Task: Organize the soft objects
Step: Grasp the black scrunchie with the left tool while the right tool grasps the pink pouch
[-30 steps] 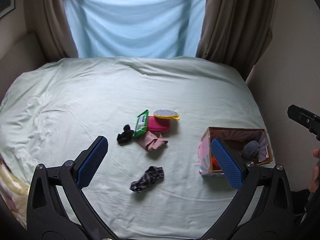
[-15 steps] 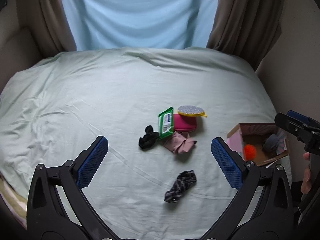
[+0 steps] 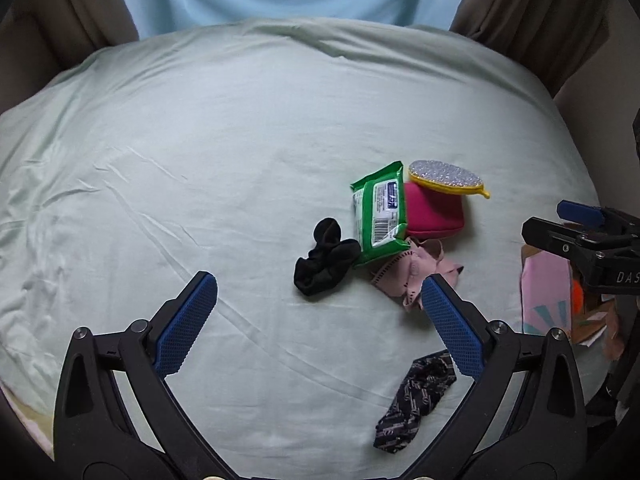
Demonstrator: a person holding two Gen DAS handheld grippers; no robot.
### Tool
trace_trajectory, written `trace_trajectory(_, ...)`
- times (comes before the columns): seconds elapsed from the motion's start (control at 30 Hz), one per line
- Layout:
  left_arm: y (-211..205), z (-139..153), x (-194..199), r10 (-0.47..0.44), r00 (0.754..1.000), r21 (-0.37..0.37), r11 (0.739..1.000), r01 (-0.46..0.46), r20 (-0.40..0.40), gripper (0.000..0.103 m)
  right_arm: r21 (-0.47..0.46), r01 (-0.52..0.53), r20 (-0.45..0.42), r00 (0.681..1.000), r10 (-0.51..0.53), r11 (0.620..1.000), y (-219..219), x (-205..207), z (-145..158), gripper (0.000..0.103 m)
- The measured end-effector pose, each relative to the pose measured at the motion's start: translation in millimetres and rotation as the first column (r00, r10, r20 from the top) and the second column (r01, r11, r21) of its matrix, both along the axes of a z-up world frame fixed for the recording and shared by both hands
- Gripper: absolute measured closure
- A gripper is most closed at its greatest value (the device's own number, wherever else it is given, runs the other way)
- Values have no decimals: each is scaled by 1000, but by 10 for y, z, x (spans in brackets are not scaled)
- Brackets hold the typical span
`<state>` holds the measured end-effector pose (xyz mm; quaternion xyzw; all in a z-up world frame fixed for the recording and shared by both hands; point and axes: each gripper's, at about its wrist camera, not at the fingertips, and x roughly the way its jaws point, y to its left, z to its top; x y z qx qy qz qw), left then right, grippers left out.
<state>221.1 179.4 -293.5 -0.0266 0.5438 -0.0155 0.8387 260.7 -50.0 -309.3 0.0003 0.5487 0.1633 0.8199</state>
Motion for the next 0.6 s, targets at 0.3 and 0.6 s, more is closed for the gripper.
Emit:
trace_trajectory(0.3, -76, -748, 443, -39, 994, 13, 999, 40, -105, 7, -117, -151, -156, 979, 132, 982, 266, 569, -877, 0)
trace_trajectory(0.6, -142, -1246, 647, -67, 982, 4, 998, 69, -177, 11, -213, -337, -169, 937, 305, 917, 522, 764, -1221, 0)
